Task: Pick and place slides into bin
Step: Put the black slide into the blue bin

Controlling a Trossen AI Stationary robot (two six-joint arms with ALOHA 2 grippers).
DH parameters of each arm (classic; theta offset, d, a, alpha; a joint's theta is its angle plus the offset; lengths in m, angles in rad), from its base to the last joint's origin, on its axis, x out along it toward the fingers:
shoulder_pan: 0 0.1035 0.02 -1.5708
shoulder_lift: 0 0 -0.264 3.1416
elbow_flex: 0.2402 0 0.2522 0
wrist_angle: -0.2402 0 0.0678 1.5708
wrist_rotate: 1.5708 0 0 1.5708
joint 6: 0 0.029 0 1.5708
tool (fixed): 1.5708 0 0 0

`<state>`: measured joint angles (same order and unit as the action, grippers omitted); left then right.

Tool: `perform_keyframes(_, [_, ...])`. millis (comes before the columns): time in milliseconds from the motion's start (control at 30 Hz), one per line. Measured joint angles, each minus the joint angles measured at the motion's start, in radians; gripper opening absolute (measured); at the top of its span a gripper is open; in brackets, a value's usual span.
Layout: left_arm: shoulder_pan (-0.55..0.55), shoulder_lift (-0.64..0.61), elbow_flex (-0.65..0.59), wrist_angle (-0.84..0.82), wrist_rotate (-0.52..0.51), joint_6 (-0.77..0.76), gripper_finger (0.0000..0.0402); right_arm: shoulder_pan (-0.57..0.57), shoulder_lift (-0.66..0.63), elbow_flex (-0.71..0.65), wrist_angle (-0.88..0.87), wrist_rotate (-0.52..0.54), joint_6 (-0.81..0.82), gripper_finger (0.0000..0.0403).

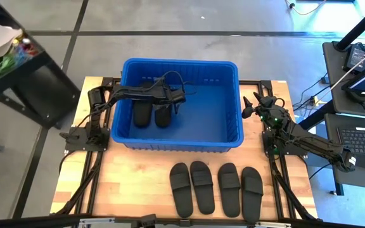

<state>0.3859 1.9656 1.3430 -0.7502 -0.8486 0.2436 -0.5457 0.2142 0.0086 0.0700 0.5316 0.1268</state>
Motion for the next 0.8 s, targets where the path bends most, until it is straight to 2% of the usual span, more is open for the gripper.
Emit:
perform_keyframes(300, [-0.009, 0.0, 0.0, 0.0, 0.034, -0.007, 0.0175, 0.0, 0.0, 0.0, 0.0, 0.0, 0.0, 0.0294])
perform_keyframes(600, [-0.009, 0.0, 0.0, -0.058, 0.06, -0.033, 0.023, 0.0, 0.0, 0.0, 0.0, 0.0, 0.0, 0.0294])
perform_keyframes(800, [-0.027, -0.001, 0.0, -0.096, 0.07, -0.099, 0.0247, 0.0, 0.0, 0.0, 0.0, 0.0, 0.0, 0.0294])
